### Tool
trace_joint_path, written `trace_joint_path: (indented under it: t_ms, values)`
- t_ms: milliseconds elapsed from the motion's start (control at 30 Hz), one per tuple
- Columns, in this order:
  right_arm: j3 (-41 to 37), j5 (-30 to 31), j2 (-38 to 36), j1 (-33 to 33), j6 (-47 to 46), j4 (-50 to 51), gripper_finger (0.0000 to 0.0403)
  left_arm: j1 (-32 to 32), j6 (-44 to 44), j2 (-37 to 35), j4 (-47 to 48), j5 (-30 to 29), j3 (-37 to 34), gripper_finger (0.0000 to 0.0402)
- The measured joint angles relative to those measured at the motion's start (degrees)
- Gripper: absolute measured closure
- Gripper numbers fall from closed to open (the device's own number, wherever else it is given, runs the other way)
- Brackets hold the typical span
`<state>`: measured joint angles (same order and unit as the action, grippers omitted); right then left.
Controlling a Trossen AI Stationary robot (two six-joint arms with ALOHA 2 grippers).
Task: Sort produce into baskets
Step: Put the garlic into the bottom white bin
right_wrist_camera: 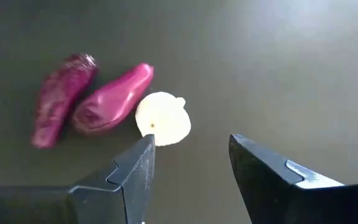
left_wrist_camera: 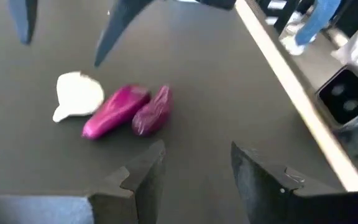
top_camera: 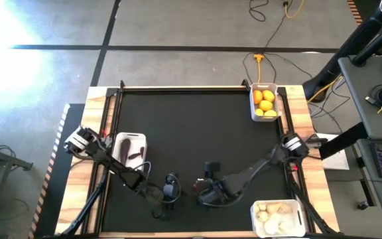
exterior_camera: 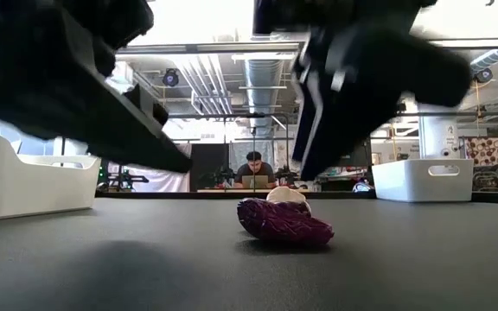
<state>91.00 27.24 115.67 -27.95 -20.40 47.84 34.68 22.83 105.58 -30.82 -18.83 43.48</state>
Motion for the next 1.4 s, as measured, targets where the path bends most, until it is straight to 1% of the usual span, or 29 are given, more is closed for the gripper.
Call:
trace_joint_path:
  t_ms: [167,533,700,833,1167,1267,1400]
  values:
    - [0.00,-3.23,3.16,1.40,1.13,-1.07,0.0204,0.00,0.24,0.13,1.72,-0.07,-0.02,0.0235]
    - [0.01,-3.71,3.49,1.63,3.11,-4.48,0.0204,0.00,0.22,0.13,1.75,-0.20,-0.02,0.0235]
    - [0.09,-3.89,4.98,2.39,3.12,-5.15,0.0207,0.00,0.21,0.13,1.68,-0.22,-0.02,0.0235]
    - [0.09,-3.77,5.10,2.71,2.99,-5.36,0.0223,0.00,0.21,0.13,1.71,-0.26,-0.04,0.0235]
    - [0.09,-3.67,5.10,3.26,2.40,-5.45,0.0285,0.00,0.19,0.13,1.70,-0.28,-0.04,0.0235]
    - [0.09,-3.67,5.10,3.26,2.40,-5.45,0.0291,0.00,0.19,0.13,1.71,-0.28,-0.06,0.0235]
    - [0.09,-3.65,5.13,3.25,2.40,-5.45,0.0286,0.00,0.17,0.13,1.72,-0.28,-0.06,0.0235]
